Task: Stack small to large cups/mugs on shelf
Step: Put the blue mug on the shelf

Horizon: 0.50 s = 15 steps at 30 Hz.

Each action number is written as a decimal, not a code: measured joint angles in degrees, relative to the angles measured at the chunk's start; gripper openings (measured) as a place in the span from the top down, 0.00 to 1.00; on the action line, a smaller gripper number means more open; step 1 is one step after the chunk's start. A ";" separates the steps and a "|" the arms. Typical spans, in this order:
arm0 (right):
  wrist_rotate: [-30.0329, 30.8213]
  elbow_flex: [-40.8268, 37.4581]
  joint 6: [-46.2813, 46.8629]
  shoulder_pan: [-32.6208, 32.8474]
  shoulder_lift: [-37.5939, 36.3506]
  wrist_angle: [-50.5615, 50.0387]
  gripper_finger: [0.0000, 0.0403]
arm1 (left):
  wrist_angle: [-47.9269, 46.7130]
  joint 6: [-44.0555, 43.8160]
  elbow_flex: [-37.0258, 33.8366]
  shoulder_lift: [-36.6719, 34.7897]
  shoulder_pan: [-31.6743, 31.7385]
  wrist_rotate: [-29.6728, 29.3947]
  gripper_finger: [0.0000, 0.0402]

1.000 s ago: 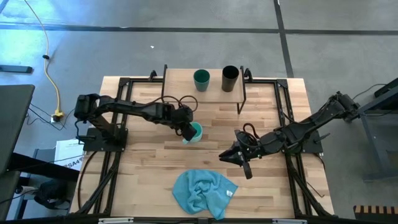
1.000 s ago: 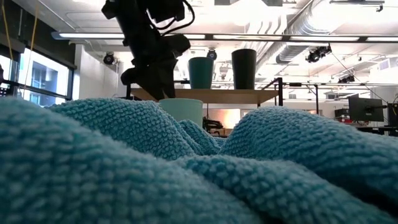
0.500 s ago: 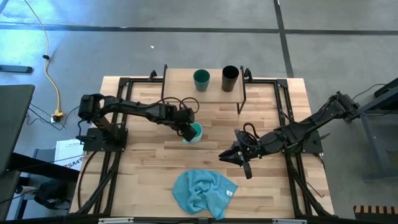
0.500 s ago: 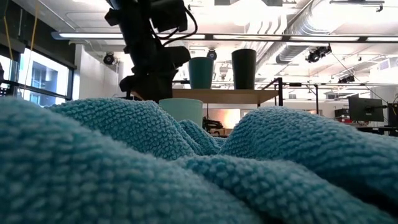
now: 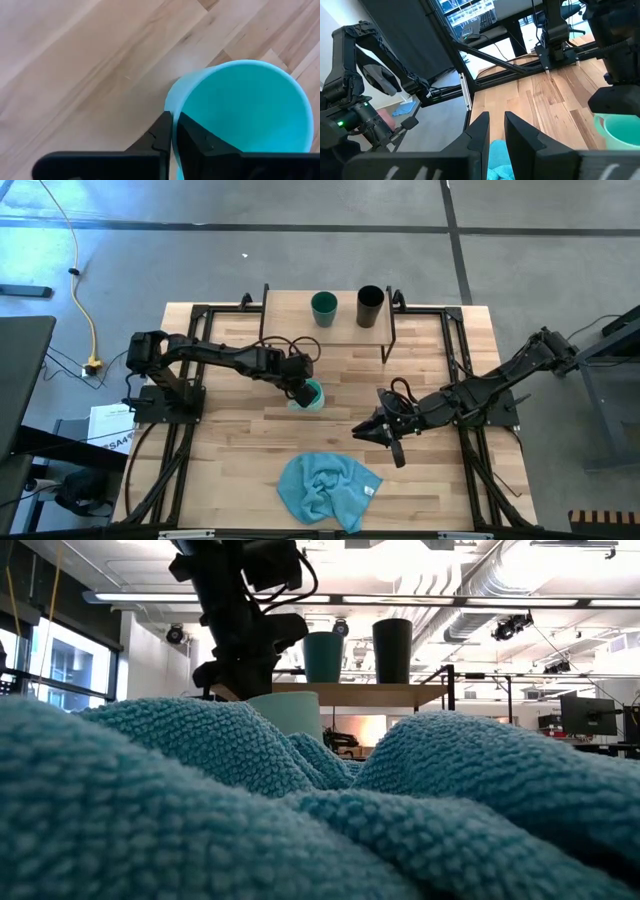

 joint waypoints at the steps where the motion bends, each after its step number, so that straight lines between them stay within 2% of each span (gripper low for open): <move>1: 0.00 0.00 0.03 0.00 0.00 -0.17 0.88 | -0.12 0.00 0.00 0.00 0.02 0.18 0.97; 15: 0.00 0.00 -0.10 0.00 0.02 -1.99 0.88 | -2.06 -1.25 0.00 -0.50 0.04 1.35 0.99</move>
